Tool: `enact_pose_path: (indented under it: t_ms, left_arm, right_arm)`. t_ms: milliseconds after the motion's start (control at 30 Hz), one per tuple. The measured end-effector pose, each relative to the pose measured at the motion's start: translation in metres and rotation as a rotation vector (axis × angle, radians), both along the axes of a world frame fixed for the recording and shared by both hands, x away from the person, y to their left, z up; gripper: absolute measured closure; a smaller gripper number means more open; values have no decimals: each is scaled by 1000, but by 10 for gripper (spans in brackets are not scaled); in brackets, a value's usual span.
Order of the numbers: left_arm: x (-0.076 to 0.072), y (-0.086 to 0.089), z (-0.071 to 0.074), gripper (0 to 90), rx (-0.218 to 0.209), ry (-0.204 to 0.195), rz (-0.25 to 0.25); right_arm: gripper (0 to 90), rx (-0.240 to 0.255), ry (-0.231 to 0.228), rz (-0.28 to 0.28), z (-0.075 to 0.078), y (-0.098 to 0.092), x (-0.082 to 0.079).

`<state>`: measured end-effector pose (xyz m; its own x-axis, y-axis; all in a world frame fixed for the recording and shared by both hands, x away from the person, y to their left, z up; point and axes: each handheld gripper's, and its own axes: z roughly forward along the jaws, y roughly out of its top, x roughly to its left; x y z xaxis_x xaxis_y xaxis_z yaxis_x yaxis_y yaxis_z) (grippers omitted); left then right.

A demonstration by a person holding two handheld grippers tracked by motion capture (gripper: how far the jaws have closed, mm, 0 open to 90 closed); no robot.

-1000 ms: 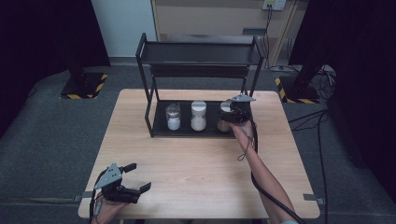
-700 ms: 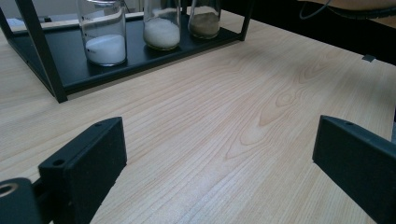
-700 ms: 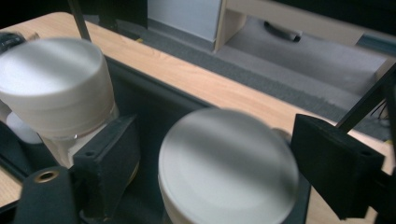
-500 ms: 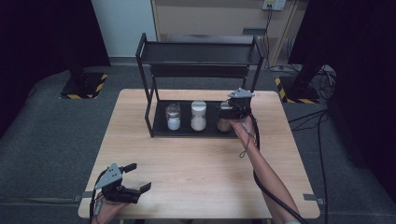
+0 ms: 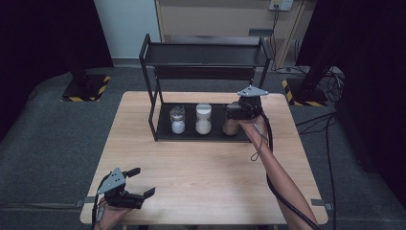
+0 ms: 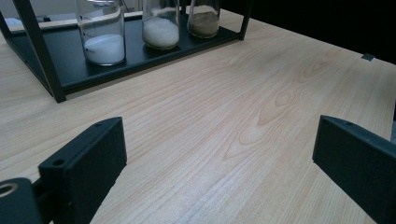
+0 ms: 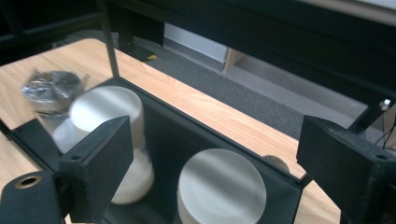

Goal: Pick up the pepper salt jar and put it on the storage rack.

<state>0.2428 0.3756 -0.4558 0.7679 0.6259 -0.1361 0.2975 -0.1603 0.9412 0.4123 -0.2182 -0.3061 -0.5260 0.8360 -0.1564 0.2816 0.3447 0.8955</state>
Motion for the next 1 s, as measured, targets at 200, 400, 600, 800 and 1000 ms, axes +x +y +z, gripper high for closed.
enact_pose_path:
  t_ms: [200,400,600,800,1000]
  left_arm:
    - [0,0,0,18,3,0,-2]
    - [0,0,0,18,2,1,-2]
    - [0,0,0,18,-3,1,2]
    - [1,0,0,18,-4,5,4]
    - [1,0,0,17,-8,8,7]
  right_arm:
    - [105,5,-19,44,10,-4,-9]
    - [105,-1,-29,79,16,-7,-19]
    - [105,9,-28,110,16,-17,-30]
    - [104,27,-32,145,11,-28,-44]
    - [101,42,-35,173,5,-43,-64]
